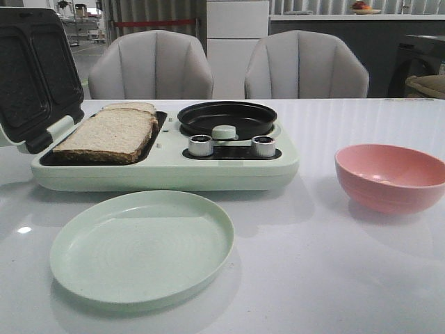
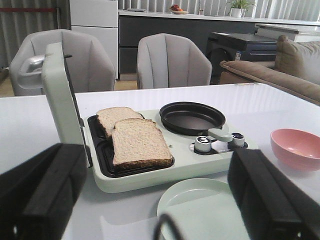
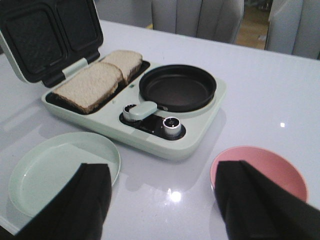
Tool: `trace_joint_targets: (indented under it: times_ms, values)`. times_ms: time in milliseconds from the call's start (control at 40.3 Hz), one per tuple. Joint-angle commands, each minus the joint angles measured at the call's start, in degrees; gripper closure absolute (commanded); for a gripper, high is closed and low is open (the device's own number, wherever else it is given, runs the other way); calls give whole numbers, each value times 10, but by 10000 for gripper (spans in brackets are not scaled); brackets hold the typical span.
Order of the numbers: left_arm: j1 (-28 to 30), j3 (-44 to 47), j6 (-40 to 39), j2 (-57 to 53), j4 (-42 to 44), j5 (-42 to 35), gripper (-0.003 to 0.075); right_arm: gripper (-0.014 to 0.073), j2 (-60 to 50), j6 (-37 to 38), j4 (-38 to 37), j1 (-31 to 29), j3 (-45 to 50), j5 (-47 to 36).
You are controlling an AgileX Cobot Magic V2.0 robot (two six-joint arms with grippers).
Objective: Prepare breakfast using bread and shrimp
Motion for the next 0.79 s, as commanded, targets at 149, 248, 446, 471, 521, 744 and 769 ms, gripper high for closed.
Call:
trace_joint_targets:
  times_ms: [149, 248, 446, 471, 521, 744, 769]
  values:
    - [-4, -16, -4, -1, 2, -51, 93, 42, -227, -2, -4, -1, 89, -73]
    - [-4, -16, -4, -1, 1, -51, 93, 42, -272, -2, -5, -1, 126, -103]
    - [-4, -16, -4, -1, 1, -50, 93, 42, -283, -2, -5, -1, 167, -139]
    - [-4, -16, -4, -1, 1, -50, 93, 42, -283, -2, -5, -1, 168, -142]
    - [-4, -16, -4, -1, 1, -50, 93, 42, -283, -2, -5, -1, 169, -142]
    - [-4, -28, -4, 3, -7, -55, 93, 42, -283, -2, -5, -1, 169, -141]
    - [-4, -36, -4, 9, -11, -54, 93, 42, -283, -2, -5, -1, 169, -141]
